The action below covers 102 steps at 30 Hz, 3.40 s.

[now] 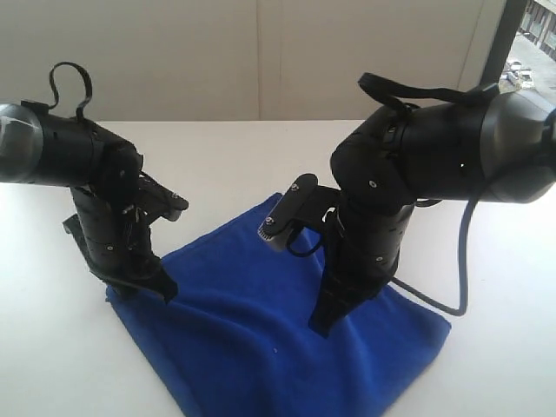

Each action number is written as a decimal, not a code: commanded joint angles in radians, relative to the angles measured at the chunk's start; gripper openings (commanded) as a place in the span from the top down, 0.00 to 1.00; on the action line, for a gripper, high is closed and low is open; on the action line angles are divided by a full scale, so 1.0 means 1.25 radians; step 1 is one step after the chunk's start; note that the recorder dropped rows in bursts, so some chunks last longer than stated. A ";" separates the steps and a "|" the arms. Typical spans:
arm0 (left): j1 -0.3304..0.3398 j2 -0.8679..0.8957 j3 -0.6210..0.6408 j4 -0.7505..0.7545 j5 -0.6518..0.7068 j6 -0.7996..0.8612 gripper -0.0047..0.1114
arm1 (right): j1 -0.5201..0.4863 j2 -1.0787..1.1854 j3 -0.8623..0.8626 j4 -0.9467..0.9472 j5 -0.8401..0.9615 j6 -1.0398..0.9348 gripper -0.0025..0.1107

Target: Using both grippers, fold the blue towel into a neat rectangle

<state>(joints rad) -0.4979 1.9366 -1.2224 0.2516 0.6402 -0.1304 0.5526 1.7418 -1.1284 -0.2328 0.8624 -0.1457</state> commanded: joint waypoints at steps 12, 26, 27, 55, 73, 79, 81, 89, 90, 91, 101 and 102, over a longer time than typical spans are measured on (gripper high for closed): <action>0.037 0.049 -0.012 0.368 -0.231 -0.171 0.96 | -0.004 -0.001 0.003 -0.005 0.031 -0.007 0.98; 0.045 0.059 -0.166 0.412 -0.176 -0.162 0.96 | -0.063 0.000 -0.032 -0.012 -0.123 -0.007 0.98; 0.045 0.041 -0.170 0.412 -0.164 -0.162 0.96 | -0.078 0.003 -0.050 -0.001 -0.127 -0.017 0.98; -0.067 -0.271 0.308 -0.416 -0.344 0.276 0.96 | -0.269 0.516 -0.654 0.688 0.029 -0.601 0.98; -0.067 -0.271 0.309 -0.411 -0.352 0.278 0.96 | -0.267 0.561 -0.654 0.271 0.018 -0.334 0.98; -0.067 -0.271 0.309 -0.411 -0.352 0.288 0.96 | -0.267 0.561 -0.654 0.124 0.076 -0.224 0.98; -0.067 -0.271 0.309 -0.411 -0.352 0.295 0.96 | -0.267 0.561 -0.654 0.073 0.084 -0.189 0.98; -0.067 -0.271 0.309 -0.411 -0.377 0.298 0.96 | -0.266 0.493 -0.654 0.159 -0.018 -0.222 0.98; -0.067 -0.271 0.309 -0.411 -0.382 0.298 0.96 | -0.266 0.472 -0.654 0.179 -0.012 -0.222 0.98; -0.067 -0.271 0.309 -0.411 -0.389 0.298 0.96 | -0.266 0.451 -0.654 0.192 0.002 -0.222 0.98; -0.067 -0.271 0.307 -0.411 -0.358 0.290 0.96 | -0.266 0.178 -0.355 0.230 0.111 -0.235 0.98; -0.067 -0.271 0.307 -0.411 -0.355 0.290 0.96 | -0.264 0.137 -0.295 0.234 0.086 -0.237 0.98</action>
<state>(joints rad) -0.5737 1.6074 -0.8420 -0.2584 0.1631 0.2410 0.2272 2.0183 -1.6676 0.0485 1.0035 -0.4336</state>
